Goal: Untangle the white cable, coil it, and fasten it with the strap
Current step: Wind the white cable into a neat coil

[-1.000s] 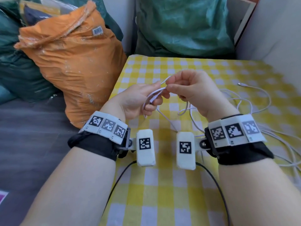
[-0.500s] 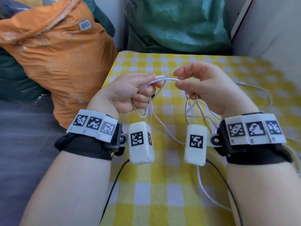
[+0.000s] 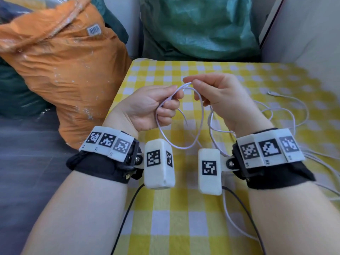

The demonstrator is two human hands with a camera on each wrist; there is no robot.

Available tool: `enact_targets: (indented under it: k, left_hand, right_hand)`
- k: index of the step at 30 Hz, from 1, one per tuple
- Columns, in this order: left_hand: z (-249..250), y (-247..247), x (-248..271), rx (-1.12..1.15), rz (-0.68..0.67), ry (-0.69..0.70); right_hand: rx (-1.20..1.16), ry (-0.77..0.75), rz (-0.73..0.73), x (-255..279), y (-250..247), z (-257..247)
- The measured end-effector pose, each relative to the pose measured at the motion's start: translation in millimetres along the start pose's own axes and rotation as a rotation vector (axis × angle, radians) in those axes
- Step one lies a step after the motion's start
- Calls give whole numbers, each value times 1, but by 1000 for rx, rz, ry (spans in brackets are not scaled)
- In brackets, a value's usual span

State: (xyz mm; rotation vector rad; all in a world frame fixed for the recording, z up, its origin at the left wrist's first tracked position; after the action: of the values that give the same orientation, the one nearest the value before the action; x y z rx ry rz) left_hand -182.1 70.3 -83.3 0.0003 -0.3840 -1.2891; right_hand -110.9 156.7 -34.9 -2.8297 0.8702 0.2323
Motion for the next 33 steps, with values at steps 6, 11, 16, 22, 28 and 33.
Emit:
enact_targets:
  k: [6, 11, 16, 22, 28, 33]
  left_hand:
    - [4, -5, 0, 10, 57, 26]
    - [7, -20, 1, 191, 124, 43]
    - [6, -12, 3, 113, 35, 23]
    - [17, -3, 6, 245, -86, 113]
    - [33, -31, 11, 785, -301, 203]
    - [38, -74, 21, 824, 4, 368]
  right_hand:
    - [-235, 153, -88, 6, 13, 7]
    - [-221, 126, -36, 2, 8, 10]
    - [-173, 104, 17, -1, 1, 13]
    - [-160, 90, 1, 2, -1, 11]
    - [-71, 152, -79, 3, 0, 21]
    - [165, 116, 64, -1, -19, 21]
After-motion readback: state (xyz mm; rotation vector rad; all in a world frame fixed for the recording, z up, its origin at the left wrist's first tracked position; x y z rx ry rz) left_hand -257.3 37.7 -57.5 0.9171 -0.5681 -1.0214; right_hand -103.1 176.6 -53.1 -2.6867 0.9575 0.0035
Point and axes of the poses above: each hand's wrist, its own x-axis away from the middle knuckle, its own y-axis out of the palm, z = x × y, the point moved 9 cm from there along -x, towards the middle knuckle, and after that the axes turned 8 degrees about -x, right-handed, at the moved point
